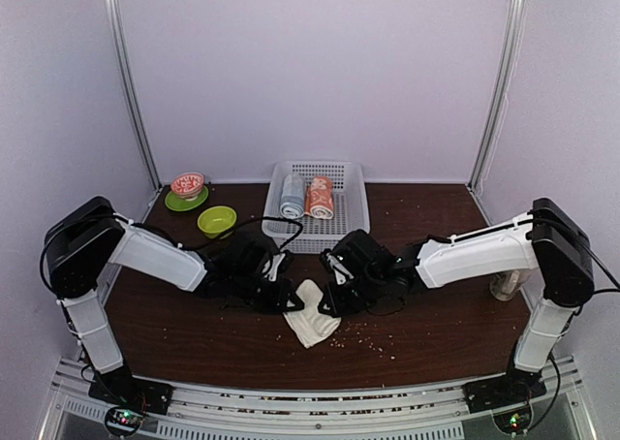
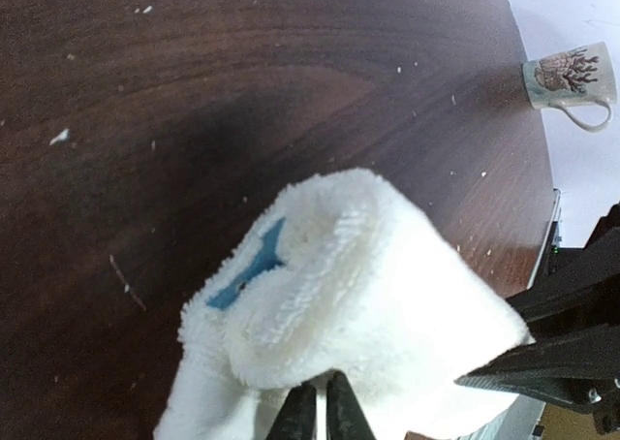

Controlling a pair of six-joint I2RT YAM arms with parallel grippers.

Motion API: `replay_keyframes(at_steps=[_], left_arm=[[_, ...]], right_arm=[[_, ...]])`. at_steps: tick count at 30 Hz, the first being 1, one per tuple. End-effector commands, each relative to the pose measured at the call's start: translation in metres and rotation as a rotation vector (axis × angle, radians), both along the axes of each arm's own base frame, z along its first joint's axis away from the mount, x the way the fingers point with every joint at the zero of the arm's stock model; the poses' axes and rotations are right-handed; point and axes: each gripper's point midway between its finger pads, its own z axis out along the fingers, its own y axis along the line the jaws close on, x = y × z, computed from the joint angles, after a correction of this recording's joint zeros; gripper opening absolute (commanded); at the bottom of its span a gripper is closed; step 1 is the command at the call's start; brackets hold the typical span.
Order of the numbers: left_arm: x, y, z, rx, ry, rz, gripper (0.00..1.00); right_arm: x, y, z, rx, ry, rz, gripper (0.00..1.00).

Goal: Roll the towels
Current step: Roll the towel at the center of the board.

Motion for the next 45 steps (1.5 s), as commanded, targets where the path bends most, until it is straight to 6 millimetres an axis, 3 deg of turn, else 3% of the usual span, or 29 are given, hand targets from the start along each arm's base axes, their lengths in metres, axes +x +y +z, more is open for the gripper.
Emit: replay_keyframes(at_steps=[1, 8, 12, 20, 26, 28, 32, 36, 41, 45], left_arm=[[-0.003, 0.013, 0.013, 0.006, -0.025, 0.020, 0.08], [0.001, 0.008, 0.052, -0.069, -0.084, 0.024, 0.08], [0.006, -0.001, 0.058, -0.088, -0.094, 0.012, 0.08], [0.007, -0.015, 0.034, -0.109, -0.030, -0.010, 0.08], [0.002, -0.004, 0.010, -0.053, -0.005, 0.001, 0.07], [0.000, 0.000, 0.002, -0.028, -0.003, 0.004, 0.06], [-0.004, 0.007, -0.010, -0.006, 0.005, 0.010, 0.06], [-0.006, 0.010, -0.019, 0.005, 0.015, 0.011, 0.06], [-0.006, 0.009, -0.024, 0.010, 0.022, 0.010, 0.06], [-0.006, 0.009, -0.026, 0.009, 0.026, 0.009, 0.06]], right_arm=[[0.003, -0.014, -0.004, -0.184, -0.121, 0.024, 0.11], [-0.003, -0.015, -0.016, -0.287, -0.190, 0.059, 0.10], [-0.004, -0.012, -0.018, -0.325, -0.222, 0.070, 0.09], [-0.010, -0.005, -0.010, -0.353, -0.271, 0.095, 0.09], [-0.018, 0.004, -0.005, -0.344, -0.281, 0.138, 0.11], [-0.024, 0.011, -0.003, -0.309, -0.254, 0.163, 0.16], [-0.030, 0.018, 0.016, -0.201, -0.224, 0.162, 0.38], [-0.028, 0.019, 0.034, -0.100, -0.175, 0.147, 0.48], [-0.009, 0.000, 0.048, 0.045, -0.107, 0.025, 0.52], [0.011, -0.034, 0.024, 0.052, -0.038, -0.125, 0.52]])
